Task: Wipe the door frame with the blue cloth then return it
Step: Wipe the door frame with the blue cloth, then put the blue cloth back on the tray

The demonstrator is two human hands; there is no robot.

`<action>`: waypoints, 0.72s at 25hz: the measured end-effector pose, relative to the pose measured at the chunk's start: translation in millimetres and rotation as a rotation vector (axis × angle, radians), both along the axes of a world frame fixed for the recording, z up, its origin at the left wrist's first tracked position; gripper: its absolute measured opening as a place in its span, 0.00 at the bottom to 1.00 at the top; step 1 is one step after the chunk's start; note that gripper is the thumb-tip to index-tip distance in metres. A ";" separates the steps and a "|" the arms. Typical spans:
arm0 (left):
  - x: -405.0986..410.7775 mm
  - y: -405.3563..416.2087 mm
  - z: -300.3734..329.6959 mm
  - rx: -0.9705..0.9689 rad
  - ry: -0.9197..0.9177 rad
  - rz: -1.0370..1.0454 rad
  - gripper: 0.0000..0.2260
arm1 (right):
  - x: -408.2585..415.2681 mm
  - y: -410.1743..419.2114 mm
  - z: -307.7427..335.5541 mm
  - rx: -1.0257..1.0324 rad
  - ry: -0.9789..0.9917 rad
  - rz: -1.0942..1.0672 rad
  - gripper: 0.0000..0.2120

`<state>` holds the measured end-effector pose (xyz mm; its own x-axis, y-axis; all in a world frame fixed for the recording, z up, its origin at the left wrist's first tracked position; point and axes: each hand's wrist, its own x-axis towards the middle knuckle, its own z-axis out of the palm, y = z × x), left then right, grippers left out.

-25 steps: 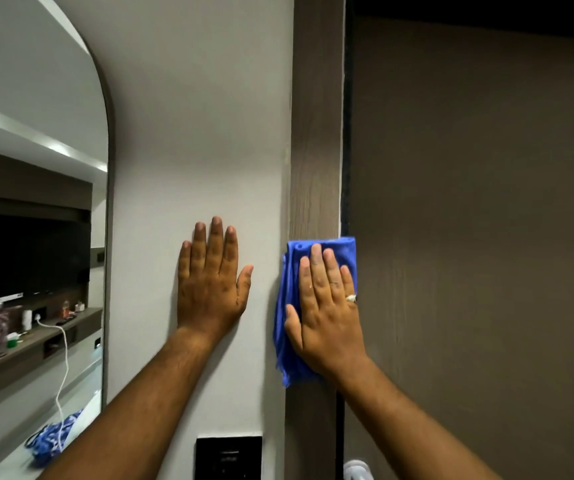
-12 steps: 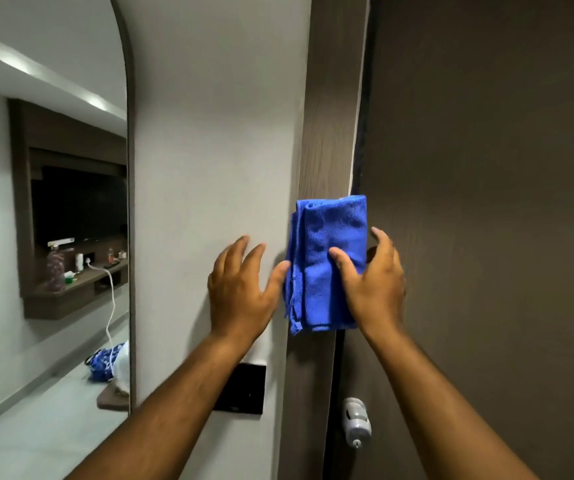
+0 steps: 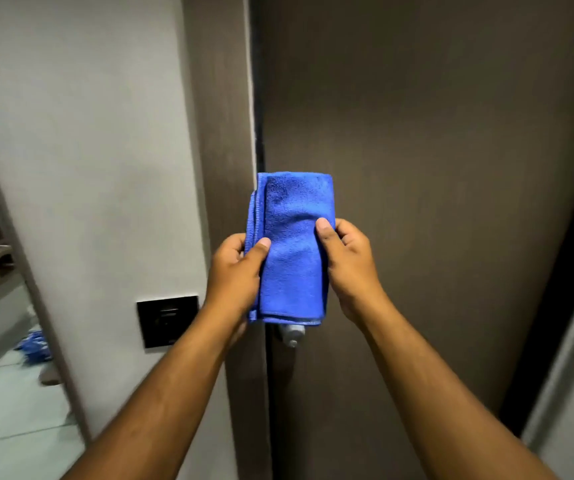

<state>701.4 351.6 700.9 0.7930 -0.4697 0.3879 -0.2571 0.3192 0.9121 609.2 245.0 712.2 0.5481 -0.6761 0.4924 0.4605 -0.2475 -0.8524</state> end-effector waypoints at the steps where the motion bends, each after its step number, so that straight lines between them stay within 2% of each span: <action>1: -8.8 -5.0 -1.9 -0.026 0.028 -0.045 0.03 | -16.1 -2.8 -3.5 0.000 0.039 -0.001 0.10; 4: -47.1 -29.8 -14.2 -0.029 0.101 -0.214 0.02 | -77.2 -15.8 -17.5 -0.019 0.160 -0.114 0.09; 10: -169.2 -94.2 -59.0 0.128 0.167 -0.606 0.02 | -230.6 -30.9 -61.5 0.069 0.259 -0.500 0.12; 14: -272.5 -129.2 -100.1 0.273 0.128 -0.859 0.03 | -349.1 -24.0 -93.6 0.213 0.280 -0.795 0.10; 18: -373.6 -161.6 -143.8 0.442 -0.044 -1.067 0.05 | -459.0 -21.5 -135.1 0.339 0.327 -1.028 0.09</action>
